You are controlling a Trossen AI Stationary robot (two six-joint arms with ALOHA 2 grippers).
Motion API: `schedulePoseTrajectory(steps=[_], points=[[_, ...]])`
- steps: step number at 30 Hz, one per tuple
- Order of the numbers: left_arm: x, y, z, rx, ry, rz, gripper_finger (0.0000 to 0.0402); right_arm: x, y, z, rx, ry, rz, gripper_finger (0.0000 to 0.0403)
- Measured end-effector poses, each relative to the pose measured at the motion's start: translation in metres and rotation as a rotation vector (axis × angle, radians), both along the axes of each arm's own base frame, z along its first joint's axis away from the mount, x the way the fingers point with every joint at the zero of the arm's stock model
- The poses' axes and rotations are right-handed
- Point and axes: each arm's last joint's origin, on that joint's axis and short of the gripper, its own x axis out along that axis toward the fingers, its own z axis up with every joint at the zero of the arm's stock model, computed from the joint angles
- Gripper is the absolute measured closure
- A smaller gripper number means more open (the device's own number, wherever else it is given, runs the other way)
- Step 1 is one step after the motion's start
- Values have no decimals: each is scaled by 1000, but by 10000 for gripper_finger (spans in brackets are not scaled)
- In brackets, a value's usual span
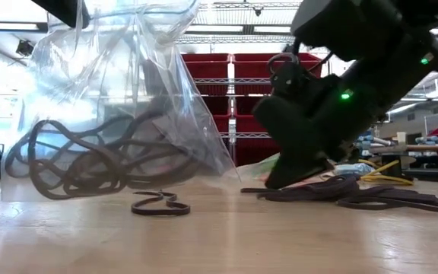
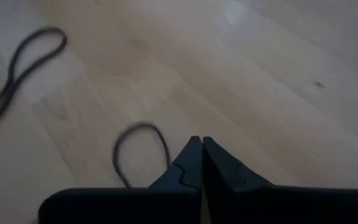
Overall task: Sort rubber bands
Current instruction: Put the black rubber band into the transparent zip bag
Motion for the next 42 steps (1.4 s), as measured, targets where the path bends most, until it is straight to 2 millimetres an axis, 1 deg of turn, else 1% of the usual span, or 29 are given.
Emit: schedulePoseTrajectory(steps=[2, 6, 11, 18, 21, 23, 26, 30, 35, 40, 42], points=[[0, 0, 0, 0, 0, 0, 400, -3, -1, 7, -11, 20, 27, 392], [0, 0, 0, 0, 0, 0, 399, -1, 0, 19, 4, 2, 77, 369], [0, 0, 0, -3, -3, 0, 399, 0, 4, 15, 84, 9, 109, 317], [1, -1, 1, -9, -10, 0, 400, 3, 6, 11, 93, 16, 135, 239], [1, -1, 1, -10, -11, 0, 400, 4, 7, 9, 98, 11, 128, 222], [1, -1, 1, -9, -11, 0, 399, 4, 7, 9, 96, 14, 129, 218], [1, -1, 1, -10, -12, 0, 399, 3, 6, 9, 87, 31, 142, 222], [1, -1, 1, -13, -15, 0, 400, 1, 3, 7, 80, 67, 138, 250], [1, -1, 1, -13, -15, 0, 399, -1, 2, 6, 65, 93, 139, 307], [1, -1, 1, -13, -15, 0, 400, -3, 1, 4, 60, 125, 139, 379], [1, -1, 1, -13, -15, 0, 399, -3, 1, 4, 59, 124, 139, 396]])
